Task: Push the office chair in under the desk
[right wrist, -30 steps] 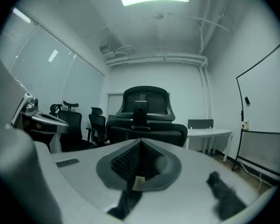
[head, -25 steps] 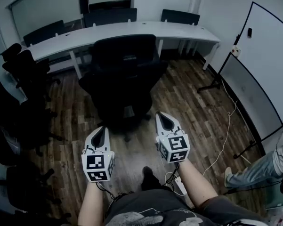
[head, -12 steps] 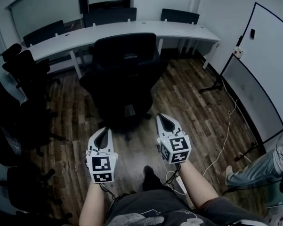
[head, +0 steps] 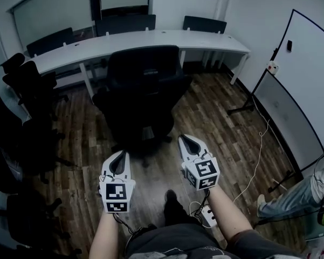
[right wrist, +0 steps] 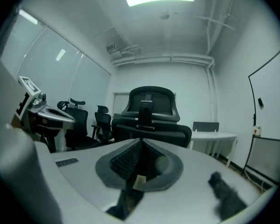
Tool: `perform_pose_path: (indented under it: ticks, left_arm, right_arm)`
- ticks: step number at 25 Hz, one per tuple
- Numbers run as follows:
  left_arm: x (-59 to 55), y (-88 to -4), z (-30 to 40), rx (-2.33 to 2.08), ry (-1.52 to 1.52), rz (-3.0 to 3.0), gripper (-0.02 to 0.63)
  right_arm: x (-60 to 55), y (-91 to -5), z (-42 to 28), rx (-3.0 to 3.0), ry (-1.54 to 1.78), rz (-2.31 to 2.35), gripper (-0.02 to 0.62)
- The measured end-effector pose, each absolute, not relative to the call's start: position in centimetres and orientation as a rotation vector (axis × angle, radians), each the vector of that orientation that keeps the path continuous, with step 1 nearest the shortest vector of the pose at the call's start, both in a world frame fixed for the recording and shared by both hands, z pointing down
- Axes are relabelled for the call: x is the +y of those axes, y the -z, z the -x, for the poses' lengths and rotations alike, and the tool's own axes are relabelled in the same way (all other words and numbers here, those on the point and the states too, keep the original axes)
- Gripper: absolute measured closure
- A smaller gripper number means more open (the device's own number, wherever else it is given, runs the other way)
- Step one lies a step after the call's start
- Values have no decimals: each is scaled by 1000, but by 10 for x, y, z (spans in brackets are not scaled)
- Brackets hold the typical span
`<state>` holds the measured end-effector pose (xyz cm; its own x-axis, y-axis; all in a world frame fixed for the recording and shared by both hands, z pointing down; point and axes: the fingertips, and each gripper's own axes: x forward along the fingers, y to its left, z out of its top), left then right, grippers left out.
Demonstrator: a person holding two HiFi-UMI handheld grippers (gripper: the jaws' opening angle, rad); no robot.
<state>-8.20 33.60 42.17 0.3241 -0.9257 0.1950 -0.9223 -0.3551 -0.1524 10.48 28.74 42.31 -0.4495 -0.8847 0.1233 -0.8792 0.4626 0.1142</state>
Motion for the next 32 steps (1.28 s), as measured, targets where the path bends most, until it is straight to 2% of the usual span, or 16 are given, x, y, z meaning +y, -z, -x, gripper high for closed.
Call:
perform_pose_path:
  ticks: [10, 19, 20, 21, 22, 27, 29, 32]
  left_arm:
    - [266, -410, 94, 1934, 368, 2419, 591]
    - [190, -414, 104, 2080, 399, 2304, 586]
    - [181, -421, 102, 2062, 449, 2330, 542]
    - [173, -428, 99, 2042, 506, 2354, 408]
    - [166, -435, 97, 2029, 564, 2360, 345]
    - [140, -442, 107, 2006, 754, 2203, 262]
    - [130, -438, 116, 2022, 779, 2165, 247]
    - [115, -432, 123, 2031, 813, 2122, 244]
  right_arm:
    - [218, -430, -127, -2434, 175, -1492, 566]
    - [121, -432, -152, -2386, 224, -1406, 456]
    - [112, -432, -155, -2380, 225, -1396, 448]
    - [102, -433, -159, -2371, 227, -1391, 434]
    - [93, -433, -162, -2359, 234, -1389, 421]
    - [53, -429, -174, -2276, 346, -1417, 342]
    - [37, -421, -174, -2240, 414, -1437, 307]
    - [15, -417, -176, -2171, 502, -1420, 288]
